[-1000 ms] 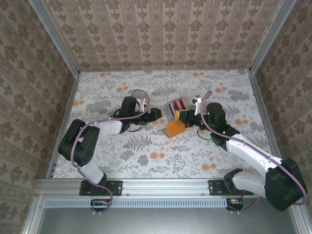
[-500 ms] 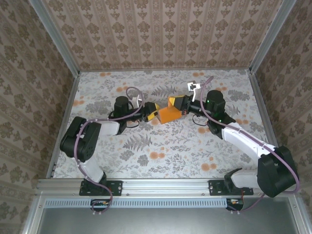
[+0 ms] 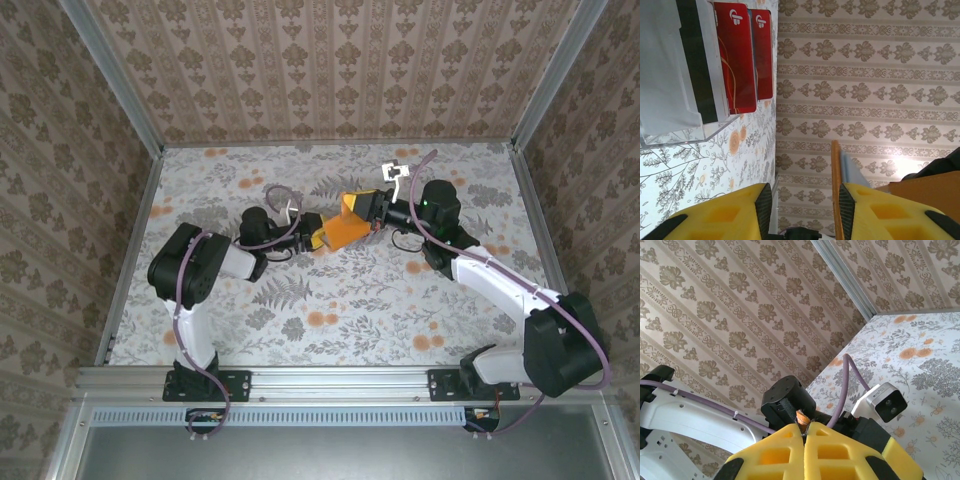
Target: Put the credit cards into the card holder
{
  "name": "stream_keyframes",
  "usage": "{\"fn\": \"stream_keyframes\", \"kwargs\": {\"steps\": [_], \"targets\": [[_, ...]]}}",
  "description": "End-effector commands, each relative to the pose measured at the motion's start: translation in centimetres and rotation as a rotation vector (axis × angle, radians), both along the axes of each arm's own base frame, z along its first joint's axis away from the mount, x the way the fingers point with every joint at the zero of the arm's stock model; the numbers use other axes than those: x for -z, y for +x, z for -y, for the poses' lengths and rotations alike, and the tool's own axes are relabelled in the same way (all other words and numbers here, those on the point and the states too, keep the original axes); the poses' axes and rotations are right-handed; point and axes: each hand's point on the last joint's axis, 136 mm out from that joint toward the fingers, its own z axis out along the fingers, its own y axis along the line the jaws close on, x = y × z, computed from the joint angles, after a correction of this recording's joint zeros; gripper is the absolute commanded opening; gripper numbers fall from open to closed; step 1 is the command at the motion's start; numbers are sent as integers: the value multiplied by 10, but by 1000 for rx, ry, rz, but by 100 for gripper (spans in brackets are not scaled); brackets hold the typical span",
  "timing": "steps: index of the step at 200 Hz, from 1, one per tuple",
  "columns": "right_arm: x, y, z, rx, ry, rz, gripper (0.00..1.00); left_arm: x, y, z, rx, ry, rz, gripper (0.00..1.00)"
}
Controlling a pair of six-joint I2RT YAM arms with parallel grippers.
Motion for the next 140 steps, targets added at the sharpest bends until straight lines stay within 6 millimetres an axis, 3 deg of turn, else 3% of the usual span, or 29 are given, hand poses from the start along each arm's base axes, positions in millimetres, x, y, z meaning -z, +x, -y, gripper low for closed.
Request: {"fn": "stream_keyframes", "kwargs": {"steps": [1,39,60,71,76,111,140], "targets": [[-13,3,-1,-8,20,41,0,-27,0,2,20,-53,57,46],[-9,7,-2,-8,21,34,0,-34,-1,2,19,-62,56,45],[-9,10,-4,-10,31,36,0,-37,-2,0,17,-66,58,39],[-14,10,-4,-13,40,46,0,-38,-3,0,20,-67,57,35],[-4,15,-7,-15,34,23,0,-38,-4,0,20,-67,57,33],[3,18,-8,-21,30,6,0,-38,-5,-2,19,-65,62,17],[18,19,-4,-6,4,-34,0,-42,5,-23,-37,-59,91,0]]}}
